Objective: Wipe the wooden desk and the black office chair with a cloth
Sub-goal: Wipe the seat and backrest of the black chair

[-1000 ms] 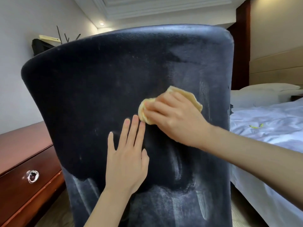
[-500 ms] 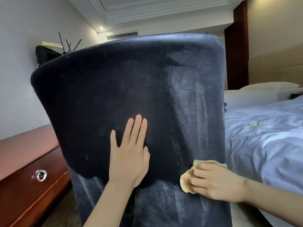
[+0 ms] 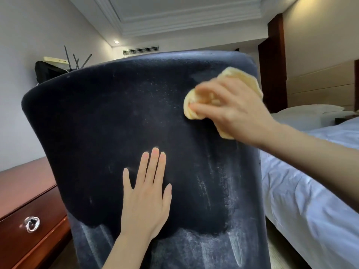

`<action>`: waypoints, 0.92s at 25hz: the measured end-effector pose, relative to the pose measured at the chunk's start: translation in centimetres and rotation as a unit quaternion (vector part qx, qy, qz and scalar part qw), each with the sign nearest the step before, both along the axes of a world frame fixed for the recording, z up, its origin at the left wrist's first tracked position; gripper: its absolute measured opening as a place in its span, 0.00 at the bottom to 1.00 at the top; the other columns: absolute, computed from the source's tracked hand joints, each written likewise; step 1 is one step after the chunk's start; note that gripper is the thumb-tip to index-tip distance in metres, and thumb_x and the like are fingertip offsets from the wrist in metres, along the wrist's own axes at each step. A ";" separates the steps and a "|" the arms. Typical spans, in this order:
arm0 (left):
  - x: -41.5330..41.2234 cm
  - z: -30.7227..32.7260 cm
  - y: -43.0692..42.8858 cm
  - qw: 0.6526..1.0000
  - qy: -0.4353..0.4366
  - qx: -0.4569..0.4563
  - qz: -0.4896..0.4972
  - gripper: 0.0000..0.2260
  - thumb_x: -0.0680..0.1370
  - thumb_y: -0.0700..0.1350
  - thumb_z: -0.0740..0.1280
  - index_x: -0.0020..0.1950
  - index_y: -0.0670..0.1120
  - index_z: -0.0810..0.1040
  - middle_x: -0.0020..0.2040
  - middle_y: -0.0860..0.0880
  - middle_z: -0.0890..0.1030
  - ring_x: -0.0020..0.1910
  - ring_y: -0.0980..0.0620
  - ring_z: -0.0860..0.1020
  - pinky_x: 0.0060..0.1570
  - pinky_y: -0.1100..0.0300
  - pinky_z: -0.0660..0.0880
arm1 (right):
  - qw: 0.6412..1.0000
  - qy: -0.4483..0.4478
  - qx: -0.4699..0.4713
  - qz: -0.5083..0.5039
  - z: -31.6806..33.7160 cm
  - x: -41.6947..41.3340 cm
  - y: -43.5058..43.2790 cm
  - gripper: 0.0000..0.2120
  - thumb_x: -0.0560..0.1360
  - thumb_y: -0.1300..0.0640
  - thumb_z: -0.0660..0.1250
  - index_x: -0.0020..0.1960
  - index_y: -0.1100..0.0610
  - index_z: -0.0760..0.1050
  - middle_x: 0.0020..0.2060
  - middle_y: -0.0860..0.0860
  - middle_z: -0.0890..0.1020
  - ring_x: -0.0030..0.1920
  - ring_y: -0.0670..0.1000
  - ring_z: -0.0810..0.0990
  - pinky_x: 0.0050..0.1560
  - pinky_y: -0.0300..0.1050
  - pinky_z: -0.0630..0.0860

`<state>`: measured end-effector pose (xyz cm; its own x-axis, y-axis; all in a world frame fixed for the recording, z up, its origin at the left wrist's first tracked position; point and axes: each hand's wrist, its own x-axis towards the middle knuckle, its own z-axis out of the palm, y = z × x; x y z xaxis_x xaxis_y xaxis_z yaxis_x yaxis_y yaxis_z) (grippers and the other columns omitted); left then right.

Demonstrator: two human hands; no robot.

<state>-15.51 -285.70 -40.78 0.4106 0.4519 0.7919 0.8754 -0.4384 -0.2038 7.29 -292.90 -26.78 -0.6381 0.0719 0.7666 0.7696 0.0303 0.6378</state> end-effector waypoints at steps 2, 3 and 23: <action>0.1 -0.2 0.5 1.000 -0.007 0.006 -0.006 0.29 0.79 0.54 0.50 0.78 0.44 0.53 0.78 0.46 0.54 0.77 0.47 0.54 0.68 0.36 0.62 | 0.999 0.036 0.040 0.009 1.3 -0.9 0.5 0.09 0.78 0.63 0.63 0.52 0.57 0.82 0.54 0.60 0.80 0.51 0.61 0.79 0.49 0.53 0.72; 0.1 -0.2 0.7 1.000 -0.008 0.010 -0.009 0.29 0.79 0.54 0.50 0.78 0.44 0.52 0.78 0.46 0.54 0.77 0.47 0.53 0.68 0.36 0.61 | 0.997 0.055 0.052 0.017 1.2 -1.3 0.8 0.09 0.77 0.63 0.64 0.52 0.58 0.82 0.53 0.61 0.80 0.51 0.61 0.79 0.49 0.53 0.72; -0.4 0.1 -0.1 0.999 0.022 0.003 0.040 0.30 0.80 0.57 0.48 0.78 0.46 0.47 0.79 0.48 0.49 0.77 0.49 0.50 0.69 0.35 0.56 | 0.953 -0.193 -0.225 -0.055 -19.7 2.1 0.9 0.17 0.81 0.62 0.49 0.48 0.53 0.76 0.45 0.47 0.78 0.44 0.47 0.79 0.51 0.42 0.71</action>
